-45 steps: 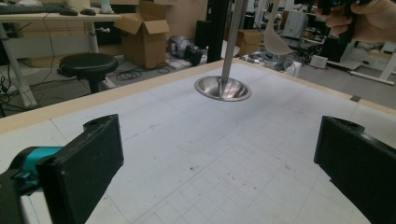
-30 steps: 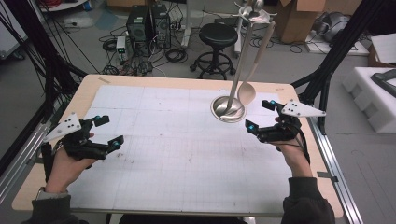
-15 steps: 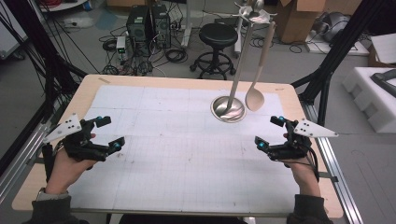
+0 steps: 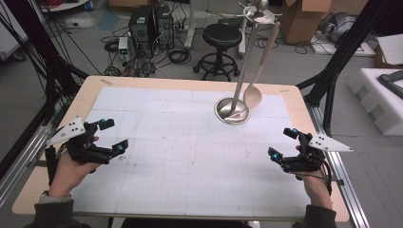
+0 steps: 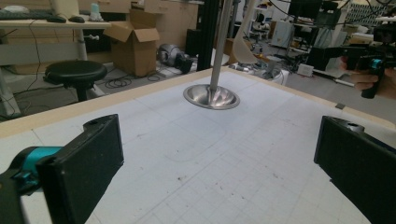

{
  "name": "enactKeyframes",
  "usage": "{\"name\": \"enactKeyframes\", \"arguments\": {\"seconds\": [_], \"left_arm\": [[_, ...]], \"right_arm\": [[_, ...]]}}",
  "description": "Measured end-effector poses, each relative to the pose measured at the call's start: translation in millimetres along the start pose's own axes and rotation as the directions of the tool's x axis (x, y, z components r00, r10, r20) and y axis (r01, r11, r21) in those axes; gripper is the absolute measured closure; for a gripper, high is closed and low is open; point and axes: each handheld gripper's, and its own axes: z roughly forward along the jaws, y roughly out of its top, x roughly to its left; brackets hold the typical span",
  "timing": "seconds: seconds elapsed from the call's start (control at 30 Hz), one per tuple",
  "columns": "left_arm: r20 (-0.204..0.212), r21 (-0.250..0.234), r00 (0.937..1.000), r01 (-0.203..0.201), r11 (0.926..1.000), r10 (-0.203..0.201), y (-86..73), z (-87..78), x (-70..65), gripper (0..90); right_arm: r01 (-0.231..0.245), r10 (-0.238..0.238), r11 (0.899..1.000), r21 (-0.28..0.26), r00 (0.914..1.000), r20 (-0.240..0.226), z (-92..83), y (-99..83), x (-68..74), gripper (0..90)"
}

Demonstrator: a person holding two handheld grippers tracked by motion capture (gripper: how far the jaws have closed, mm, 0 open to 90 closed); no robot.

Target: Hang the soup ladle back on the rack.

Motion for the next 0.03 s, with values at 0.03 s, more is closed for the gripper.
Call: {"name": "enactKeyframes", "arguments": {"seconds": [0.03], "left_arm": [[-0.002, -0.001, 1.0, 0.001, 1.0, -0.001, -0.6, 0.4, 0.4, 1.8]], "right_arm": [[0.003, -0.003, 1.0, -0.001, 1.0, 0.0, 0.4, 0.1, 0.1, 0.0]]}}
